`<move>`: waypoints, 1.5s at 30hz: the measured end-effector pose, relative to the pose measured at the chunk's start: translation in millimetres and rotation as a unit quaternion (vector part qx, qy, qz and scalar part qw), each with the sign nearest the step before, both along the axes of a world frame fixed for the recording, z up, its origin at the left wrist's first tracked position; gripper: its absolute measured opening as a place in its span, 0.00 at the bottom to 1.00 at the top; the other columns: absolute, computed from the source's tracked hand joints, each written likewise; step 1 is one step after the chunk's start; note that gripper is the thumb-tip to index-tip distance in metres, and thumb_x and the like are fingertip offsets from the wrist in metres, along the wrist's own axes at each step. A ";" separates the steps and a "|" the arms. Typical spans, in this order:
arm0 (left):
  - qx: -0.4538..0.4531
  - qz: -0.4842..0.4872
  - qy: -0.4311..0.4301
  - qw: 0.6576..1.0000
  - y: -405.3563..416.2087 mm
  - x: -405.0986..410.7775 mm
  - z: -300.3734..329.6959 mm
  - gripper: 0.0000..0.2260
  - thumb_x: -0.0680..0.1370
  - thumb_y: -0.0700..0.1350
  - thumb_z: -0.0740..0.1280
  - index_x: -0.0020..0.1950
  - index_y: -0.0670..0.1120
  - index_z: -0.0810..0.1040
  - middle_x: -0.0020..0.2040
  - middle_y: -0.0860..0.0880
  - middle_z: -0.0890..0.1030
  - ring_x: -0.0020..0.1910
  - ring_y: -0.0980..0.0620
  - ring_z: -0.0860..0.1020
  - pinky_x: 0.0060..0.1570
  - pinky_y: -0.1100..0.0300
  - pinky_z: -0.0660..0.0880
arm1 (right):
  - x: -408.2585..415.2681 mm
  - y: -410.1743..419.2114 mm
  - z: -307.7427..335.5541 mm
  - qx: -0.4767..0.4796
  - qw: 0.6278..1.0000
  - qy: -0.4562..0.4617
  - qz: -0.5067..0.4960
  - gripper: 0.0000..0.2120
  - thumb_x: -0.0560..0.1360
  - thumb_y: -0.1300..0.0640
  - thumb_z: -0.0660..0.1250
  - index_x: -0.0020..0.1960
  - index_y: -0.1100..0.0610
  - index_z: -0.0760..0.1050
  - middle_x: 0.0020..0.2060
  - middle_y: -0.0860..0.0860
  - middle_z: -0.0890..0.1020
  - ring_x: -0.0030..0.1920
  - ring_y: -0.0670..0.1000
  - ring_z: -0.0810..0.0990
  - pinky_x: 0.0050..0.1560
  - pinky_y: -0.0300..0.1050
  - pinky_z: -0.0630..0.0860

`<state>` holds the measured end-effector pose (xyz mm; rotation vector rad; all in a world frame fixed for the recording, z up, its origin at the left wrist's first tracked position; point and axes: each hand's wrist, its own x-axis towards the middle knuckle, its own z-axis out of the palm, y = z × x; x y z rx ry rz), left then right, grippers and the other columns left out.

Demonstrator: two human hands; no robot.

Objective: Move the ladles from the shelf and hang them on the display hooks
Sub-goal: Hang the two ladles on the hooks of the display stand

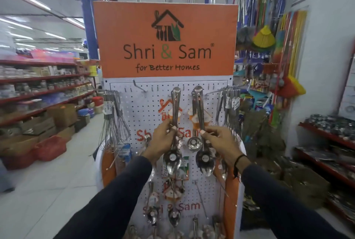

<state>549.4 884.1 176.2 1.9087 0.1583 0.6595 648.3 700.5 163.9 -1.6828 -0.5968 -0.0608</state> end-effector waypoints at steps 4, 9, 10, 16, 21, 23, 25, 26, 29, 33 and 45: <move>0.050 -0.005 0.045 0.998 10.6 0.2 0.8 0.07 0.84 0.39 0.60 0.58 0.42 0.76 0.54 0.41 0.83 0.54 0.37 0.83 0.54 0.41 0.82 | -1.6 17.7 4.8 -0.014 0.999 0.024 0.017 0.14 0.75 0.58 0.74 0.59 0.60 0.84 0.52 0.57 0.86 0.50 0.55 0.83 0.52 0.52 0.84; 0.041 -0.025 0.034 0.998 14.8 7.2 -0.3 0.06 0.84 0.44 0.59 0.56 0.47 0.76 0.54 0.48 0.83 0.51 0.51 0.83 0.46 0.54 0.81 | -2.1 28.3 1.3 -0.021 1.000 0.013 0.014 0.05 0.75 0.58 0.74 0.50 0.56 0.86 0.48 0.55 0.87 0.47 0.53 0.83 0.51 0.55 0.83; 0.036 -0.028 0.027 0.999 16.1 9.0 -0.7 0.06 0.84 0.44 0.59 0.56 0.48 0.76 0.54 0.49 0.83 0.51 0.54 0.82 0.43 0.59 0.78 | -1.9 29.1 1.2 -0.016 1.000 0.019 0.017 0.04 0.75 0.59 0.73 0.49 0.55 0.86 0.46 0.55 0.87 0.46 0.52 0.83 0.50 0.54 0.83; 0.010 -0.023 0.051 0.998 22.5 17.1 -3.0 0.08 0.84 0.42 0.58 0.57 0.52 0.74 0.53 0.50 0.81 0.52 0.51 0.82 0.53 0.49 0.82 | -0.8 27.5 1.8 -0.007 1.000 0.010 0.009 0.05 0.76 0.58 0.73 0.50 0.55 0.86 0.45 0.50 0.86 0.46 0.51 0.82 0.47 0.49 0.83; 0.026 -0.003 0.061 0.998 26.3 24.4 -0.2 0.09 0.83 0.42 0.58 0.61 0.48 0.75 0.54 0.46 0.82 0.55 0.47 0.82 0.57 0.46 0.80 | -2.3 34.7 4.6 -0.051 0.998 0.007 0.037 0.08 0.76 0.57 0.72 0.54 0.53 0.85 0.49 0.51 0.87 0.46 0.50 0.83 0.45 0.40 0.79; 0.032 -0.003 0.067 0.997 27.2 27.5 -0.2 0.10 0.83 0.43 0.59 0.62 0.46 0.76 0.53 0.46 0.83 0.54 0.46 0.82 0.56 0.48 0.80 | -3.7 37.5 6.0 -0.063 0.997 0.015 0.050 0.06 0.76 0.56 0.71 0.52 0.53 0.85 0.47 0.54 0.87 0.44 0.51 0.83 0.44 0.40 0.81; 0.038 0.002 0.072 0.997 29.0 31.5 -0.5 0.11 0.83 0.42 0.59 0.63 0.45 0.76 0.53 0.46 0.82 0.54 0.45 0.82 0.55 0.47 0.81 | -4.4 39.7 8.0 -0.057 0.996 0.022 0.061 0.04 0.77 0.57 0.71 0.47 0.52 0.85 0.46 0.56 0.87 0.43 0.51 0.83 0.45 0.42 0.81; 0.043 0.005 0.073 0.996 30.2 33.3 -0.7 0.11 0.83 0.42 0.59 0.63 0.45 0.76 0.53 0.45 0.82 0.53 0.43 0.82 0.55 0.46 0.81 | -4.7 40.5 8.6 -0.046 0.996 0.028 0.066 0.04 0.76 0.57 0.71 0.45 0.51 0.84 0.45 0.55 0.87 0.44 0.51 0.83 0.44 0.42 0.81; 0.046 0.011 0.077 0.996 35.3 39.5 -0.4 0.09 0.83 0.42 0.58 0.61 0.44 0.75 0.52 0.44 0.82 0.51 0.44 0.82 0.55 0.42 0.82 | -1.5 42.3 7.0 -0.018 0.997 0.041 0.066 0.07 0.76 0.58 0.71 0.43 0.49 0.84 0.45 0.52 0.87 0.45 0.51 0.83 0.43 0.40 0.80; 0.039 0.005 0.081 0.996 45.4 52.0 -1.6 0.07 0.83 0.40 0.59 0.59 0.45 0.74 0.51 0.44 0.81 0.48 0.45 0.81 0.55 0.43 0.82 | 9.9 43.8 -3.3 -0.014 0.998 0.047 0.032 0.09 0.76 0.58 0.72 0.40 0.47 0.85 0.44 0.55 0.88 0.42 0.51 0.81 0.44 0.41 0.76; -0.008 0.059 0.111 0.992 80.8 127.4 -8.5 0.10 0.81 0.40 0.64 0.49 0.37 0.83 0.50 0.36 0.85 0.42 0.38 0.85 0.45 0.47 0.84 | 81.8 120.5 1.1 -0.128 0.991 0.033 -0.022 0.10 0.78 0.54 0.70 0.46 0.60 0.84 0.34 0.50 0.81 0.34 0.48 0.75 0.35 0.38 0.72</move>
